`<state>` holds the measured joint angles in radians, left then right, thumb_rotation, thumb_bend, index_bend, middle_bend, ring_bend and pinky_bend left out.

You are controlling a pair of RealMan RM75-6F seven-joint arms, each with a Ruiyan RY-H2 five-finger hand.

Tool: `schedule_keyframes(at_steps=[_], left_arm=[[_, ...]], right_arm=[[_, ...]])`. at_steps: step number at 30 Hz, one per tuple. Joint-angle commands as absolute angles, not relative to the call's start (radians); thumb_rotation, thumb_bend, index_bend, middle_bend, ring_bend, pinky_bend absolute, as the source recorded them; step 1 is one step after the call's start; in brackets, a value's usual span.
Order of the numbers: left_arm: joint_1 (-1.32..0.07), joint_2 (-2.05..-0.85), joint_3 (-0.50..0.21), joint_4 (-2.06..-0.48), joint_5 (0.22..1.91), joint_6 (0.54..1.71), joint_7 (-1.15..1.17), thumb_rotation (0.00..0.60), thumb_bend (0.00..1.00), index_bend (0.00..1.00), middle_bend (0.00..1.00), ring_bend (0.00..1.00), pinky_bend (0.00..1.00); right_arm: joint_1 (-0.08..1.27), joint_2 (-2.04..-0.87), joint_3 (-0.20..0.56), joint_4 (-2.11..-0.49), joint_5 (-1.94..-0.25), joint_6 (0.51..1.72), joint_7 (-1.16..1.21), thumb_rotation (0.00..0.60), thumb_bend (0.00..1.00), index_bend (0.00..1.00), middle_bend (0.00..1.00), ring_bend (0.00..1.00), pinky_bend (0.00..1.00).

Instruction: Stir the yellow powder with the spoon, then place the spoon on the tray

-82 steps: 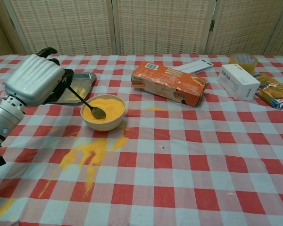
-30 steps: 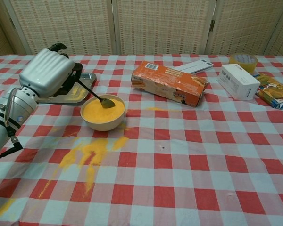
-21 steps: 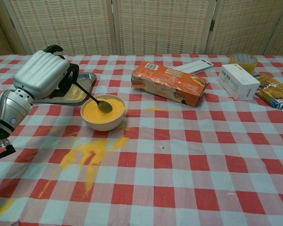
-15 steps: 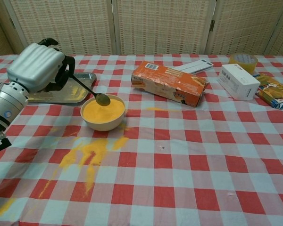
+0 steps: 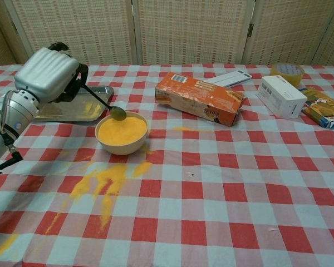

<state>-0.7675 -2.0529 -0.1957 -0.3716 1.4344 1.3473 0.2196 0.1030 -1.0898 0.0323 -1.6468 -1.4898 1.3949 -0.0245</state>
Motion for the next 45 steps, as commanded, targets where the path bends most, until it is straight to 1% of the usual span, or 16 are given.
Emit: schedule_keyframes(at_steps=[1, 7, 16, 20, 32, 39, 42, 45], left_arm=[[-0.779, -2.107, -0.175, -0.285, 1.445, 1.329, 0.2, 0.6, 0.61, 0.92, 0.7, 0.41, 0.14], [-0.77, -2.13, -0.148, -0.233, 1.464, 1.342, 0.19, 0.6, 0.61, 0.92, 0.7, 0.41, 0.14], [-0.734, -2.12, -0.125, -0.271, 1.474, 1.359, 0.165, 0.6, 0.61, 0.92, 0.7, 0.41, 0.14], [-0.713, -2.097, -0.119, -0.313, 1.475, 1.364, 0.17, 0.6, 0.61, 0.92, 0.7, 0.41, 0.14], [-0.66, -2.009, -0.104, -0.461, 1.491, 1.431, 0.2, 0.6, 0.61, 0.92, 0.7, 0.41, 0.14], [-0.66, -1.963, -0.126, -0.558, 1.49, 1.464, 0.23, 0.6, 0.61, 0.92, 0.7, 0.41, 0.14], [-0.644, -1.942, -0.113, -0.617, 1.496, 1.46, 0.251, 0.6, 0.61, 0.92, 0.7, 0.41, 0.14], [-0.633, -1.936, -0.096, -0.641, 1.507, 1.454, 0.289, 0.6, 0.61, 0.92, 0.7, 0.41, 0.14]], right_arm=[[0.104, -1.092, 0.032, -1.646, -1.488, 1.392, -0.028, 0.6, 0.1, 0.0, 0.0, 0.0, 0.0], [0.104, -1.091, 0.034, -1.646, -1.486, 1.393, -0.027, 0.6, 0.1, 0.0, 0.0, 0.0, 0.0], [0.104, -1.092, 0.027, -1.65, -1.499, 1.394, -0.027, 0.6, 0.1, 0.0, 0.0, 0.0, 0.0], [0.104, -1.092, 0.024, -1.651, -1.505, 1.397, -0.031, 0.6, 0.1, 0.0, 0.0, 0.0, 0.0], [0.105, -1.099, 0.017, -1.657, -1.518, 1.395, -0.047, 0.6, 0.1, 0.0, 0.0, 0.0, 0.0], [0.108, -1.102, 0.016, -1.657, -1.519, 1.392, -0.049, 0.6, 0.1, 0.0, 0.0, 0.0, 0.0], [0.108, -1.101, 0.016, -1.656, -1.518, 1.39, -0.047, 0.6, 0.1, 0.0, 0.0, 0.0, 0.0], [0.11, -1.101, 0.015, -1.656, -1.519, 1.386, -0.045, 0.6, 0.1, 0.0, 0.0, 0.0, 0.0]])
